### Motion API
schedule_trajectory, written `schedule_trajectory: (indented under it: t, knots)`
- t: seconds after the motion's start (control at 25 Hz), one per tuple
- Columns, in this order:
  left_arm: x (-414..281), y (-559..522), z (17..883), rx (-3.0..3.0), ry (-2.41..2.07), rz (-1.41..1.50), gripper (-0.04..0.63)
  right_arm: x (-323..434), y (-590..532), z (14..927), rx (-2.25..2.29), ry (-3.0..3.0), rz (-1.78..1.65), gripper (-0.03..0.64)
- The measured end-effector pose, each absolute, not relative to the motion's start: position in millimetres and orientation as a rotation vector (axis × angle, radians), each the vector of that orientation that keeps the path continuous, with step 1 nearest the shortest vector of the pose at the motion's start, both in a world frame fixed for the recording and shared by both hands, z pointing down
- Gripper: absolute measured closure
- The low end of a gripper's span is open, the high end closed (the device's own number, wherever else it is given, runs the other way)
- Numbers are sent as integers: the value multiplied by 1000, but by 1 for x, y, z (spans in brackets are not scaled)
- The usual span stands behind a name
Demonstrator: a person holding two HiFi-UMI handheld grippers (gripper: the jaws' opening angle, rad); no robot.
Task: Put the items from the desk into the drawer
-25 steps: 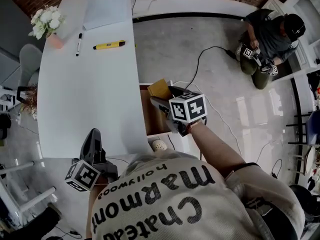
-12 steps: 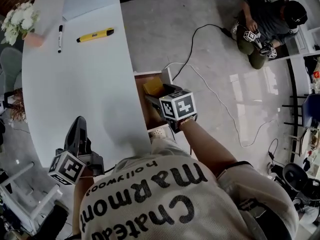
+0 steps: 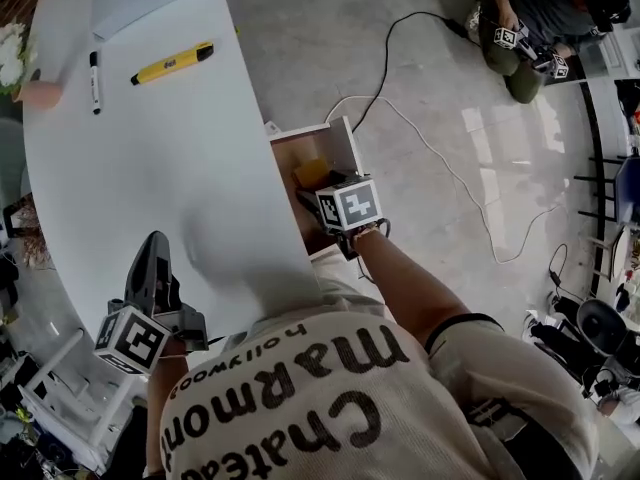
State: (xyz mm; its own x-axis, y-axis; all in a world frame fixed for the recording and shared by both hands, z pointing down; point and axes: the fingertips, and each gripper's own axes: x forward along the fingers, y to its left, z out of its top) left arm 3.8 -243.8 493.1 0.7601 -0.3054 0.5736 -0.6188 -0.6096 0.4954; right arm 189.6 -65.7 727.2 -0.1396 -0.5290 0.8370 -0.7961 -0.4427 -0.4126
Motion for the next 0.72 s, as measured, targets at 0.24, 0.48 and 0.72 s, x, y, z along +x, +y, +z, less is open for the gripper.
schedule_trajectory:
  t: [0.24,0.48,0.72]
  knots:
    - [-7,-256,510,2217,-722,624,595,187,-65,772,1868,-1428,1728,236]
    - [-10,-259,519,2206,-740,651,595,188,-61,806,1909,-1300,1801,235]
    - [-14,-255,526,2198,-752,672,595,173,-52,823,1867,-1233,1859,235]
